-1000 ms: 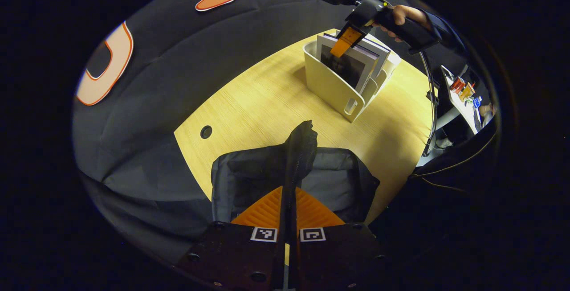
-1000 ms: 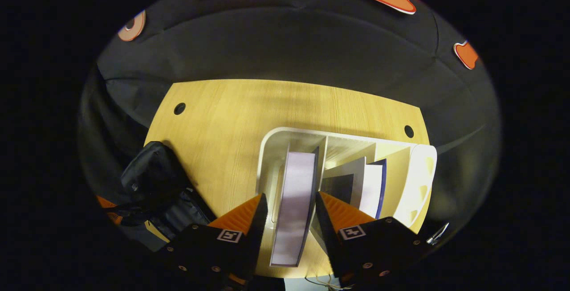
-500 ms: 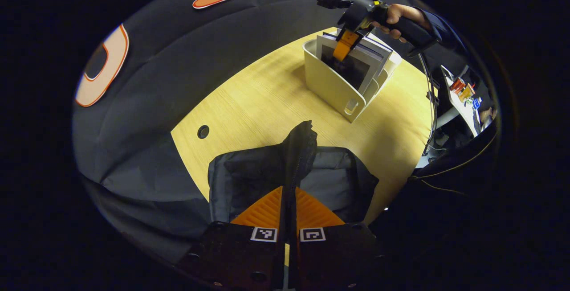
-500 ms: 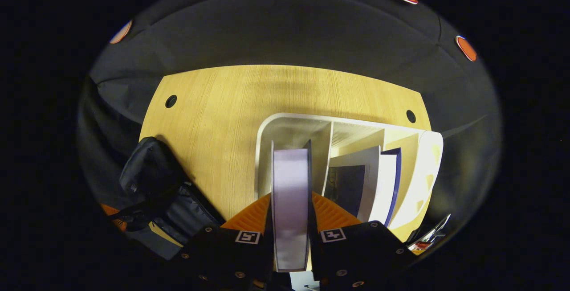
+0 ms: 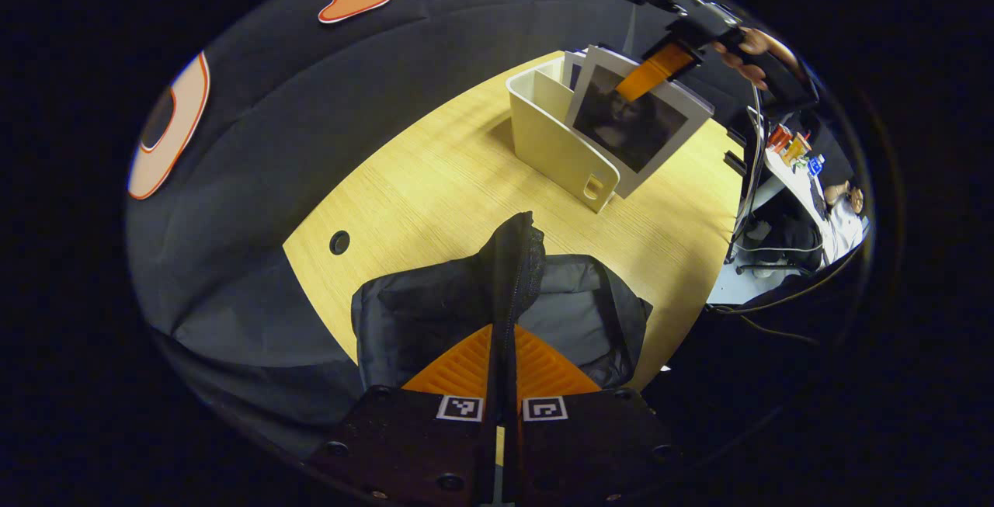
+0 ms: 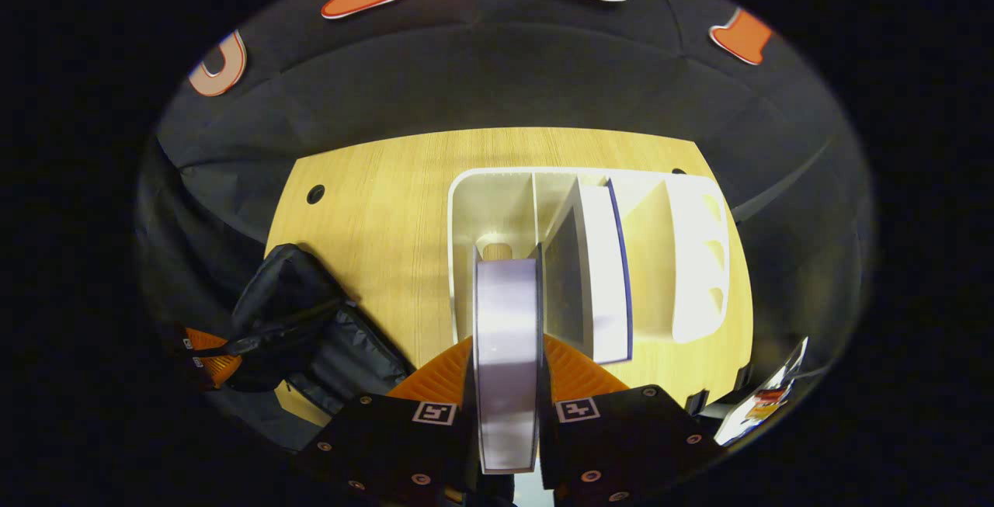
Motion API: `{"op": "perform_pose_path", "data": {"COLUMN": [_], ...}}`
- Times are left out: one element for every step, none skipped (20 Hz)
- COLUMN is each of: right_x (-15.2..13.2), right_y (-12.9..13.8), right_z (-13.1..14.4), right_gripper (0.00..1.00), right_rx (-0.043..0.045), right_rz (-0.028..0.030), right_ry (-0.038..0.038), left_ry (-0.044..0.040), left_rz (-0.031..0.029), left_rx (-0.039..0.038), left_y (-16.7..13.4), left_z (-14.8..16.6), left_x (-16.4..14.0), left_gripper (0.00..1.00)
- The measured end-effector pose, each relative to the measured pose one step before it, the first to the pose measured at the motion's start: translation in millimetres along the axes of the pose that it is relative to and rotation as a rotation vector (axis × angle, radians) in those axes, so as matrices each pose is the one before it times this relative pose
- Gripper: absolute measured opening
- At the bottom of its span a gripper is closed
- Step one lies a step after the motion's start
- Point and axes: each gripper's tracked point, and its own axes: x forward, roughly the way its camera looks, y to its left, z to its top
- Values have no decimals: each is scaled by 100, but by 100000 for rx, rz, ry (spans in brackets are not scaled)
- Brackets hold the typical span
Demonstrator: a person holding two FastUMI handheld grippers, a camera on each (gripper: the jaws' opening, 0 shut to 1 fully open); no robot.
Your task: Open the schoolbag, grab two books from the bookshelf and put them into the schoolbag.
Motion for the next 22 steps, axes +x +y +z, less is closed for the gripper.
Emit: {"op": "perform_pose_path", "data": {"right_x": [-469, -688, -685, -663, -580, -598, -415, -397, -362, -434, -278, -299, -50, 106, 123, -29, -128, -33, -116, 110, 122, 60], "right_y": [-246, -323, -438, -444, -314, -305, -297, -338, -227, -75, 95, 59, 107, 121, -18, -56, 48, 15, 132, 447, 467, 434], "right_z": [-1245, -990, -958, -690, -1032, -908, -1117, -1251, -901, -1173, -1110, -923, -827, -813, -731, -585, -488, -264, -202, 12, -233, -299], "right_gripper": [32, 32, 32, 31, 32, 31, 30, 30, 30, 38, 30, 30, 30, 30, 38, 29, 38, 28, 28, 28, 27, 27], "right_rx": [2054, 2071, 1481, 1827, 1064, 1917, 1831, 1457, 2117, 2012, 2847, 2150, 2910, 3386, 3712, 3138, 2753, 2495, 2439, 2502, 2784, 1660], "right_rz": [961, 217, -161, -442, 169, 375, 557, 439, 895, 1565, 2184, 2853, 2967, 3060, 3446, 2707, 2377, 1654, 2451, 3168, 3751, 3989], "right_ry": [-411, -566, -562, -927, -773, -558, -116, 356, -196, 560, 119, -46, -515, -433, -270, 22, -738, -872, -1682, -1229, -791, -902], "left_ry": [-40, -241, -175, -317, -19, -52, -190, -29, -317, 66, 29, 332, -51, 110, -134, -214, -255, 33, -11, 143, -135, -112], "left_rz": [143, 81, 269, 533, 934, -16, -585, -308, -293, 13, 1254, 571, -605, -829, -222, -161, 480, 379, 13, 58, 247, 464], "left_rx": [252, 61, 359, 1072, 1248, 722, 671, 487, 235, 603, 617, -13, -1181, -571, -489, 185, 608, -51, -324, -282, 148, 72], "left_y": [86, -62, -36, 118, 141, -181, -242, -129, -193, -149, 110, -57, -232, -180, -44, -38, 76, 118, -85, -62, -74, 35], "left_z": [-96, -55, -10, -88, -153, -87, -11, -104, 2, -54, -77, -281, 90, -195, 36, 29, 81, -14, 23, -13, 100, 120], "left_x": [60, 59, -25, 72, 132, 100, 14, 82, 29, 21, 205, 255, 117, 123, 29, 37, -66, 71, -31, -77, -37, -131], "left_gripper": [4, 5, 5, 5, 5, 5, 5, 5, 5, 5, 5, 5, 5, 5, 5, 5, 5, 5, 5, 5, 5, 5]}}
